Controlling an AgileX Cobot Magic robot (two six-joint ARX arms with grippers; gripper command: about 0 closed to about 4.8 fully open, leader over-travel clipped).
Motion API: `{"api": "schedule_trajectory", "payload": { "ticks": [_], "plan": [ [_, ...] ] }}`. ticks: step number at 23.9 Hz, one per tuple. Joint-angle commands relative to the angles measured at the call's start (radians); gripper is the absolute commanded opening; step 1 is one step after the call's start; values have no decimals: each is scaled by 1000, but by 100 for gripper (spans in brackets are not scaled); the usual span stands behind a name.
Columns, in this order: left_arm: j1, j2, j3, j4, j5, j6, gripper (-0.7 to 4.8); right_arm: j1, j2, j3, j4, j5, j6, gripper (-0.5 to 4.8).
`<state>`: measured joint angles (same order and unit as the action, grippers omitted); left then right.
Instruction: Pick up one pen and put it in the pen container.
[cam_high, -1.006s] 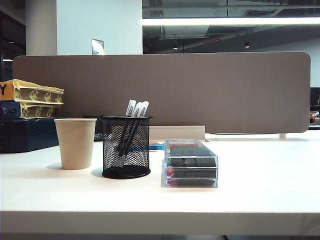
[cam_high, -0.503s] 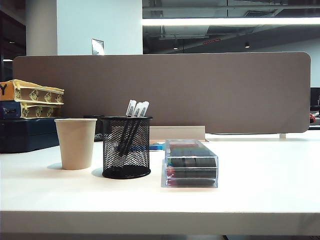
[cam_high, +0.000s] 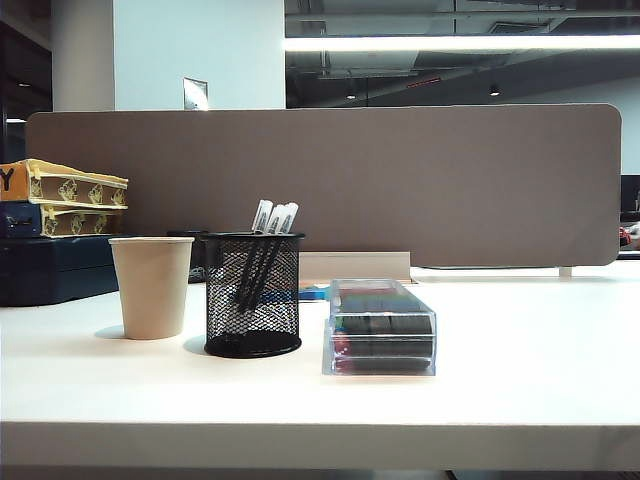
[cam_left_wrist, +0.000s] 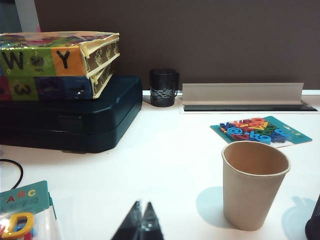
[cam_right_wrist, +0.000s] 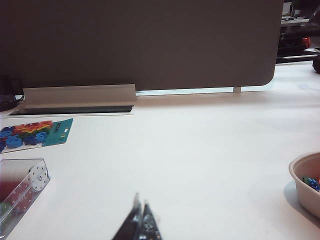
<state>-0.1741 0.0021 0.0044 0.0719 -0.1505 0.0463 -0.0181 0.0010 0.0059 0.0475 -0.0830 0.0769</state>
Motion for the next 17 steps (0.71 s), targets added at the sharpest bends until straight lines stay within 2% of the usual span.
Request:
{"api": "schedule_trajectory", "payload": {
  "ticks": [1,4,11,15,17],
  "plan": [
    [-2,0,5,18,-3,-2,-6,1,-4,-3,14,-6,2,-5],
    [-2,0,5,10,-3,-2,-6,1,-4,-3,5,-18,3,-5],
    [-2,0,5,-5,-3,-2,-6,0,-4,-3,-5,-124,31,-5],
    [-2,0,5,-3,-2,-2,-6,0,-4,-3,-9,-106,34,-5],
    [-2,1,5,-3,-2,-2,-6,-1,-4,-3,-8,-60,35,-5]
  ]
}}
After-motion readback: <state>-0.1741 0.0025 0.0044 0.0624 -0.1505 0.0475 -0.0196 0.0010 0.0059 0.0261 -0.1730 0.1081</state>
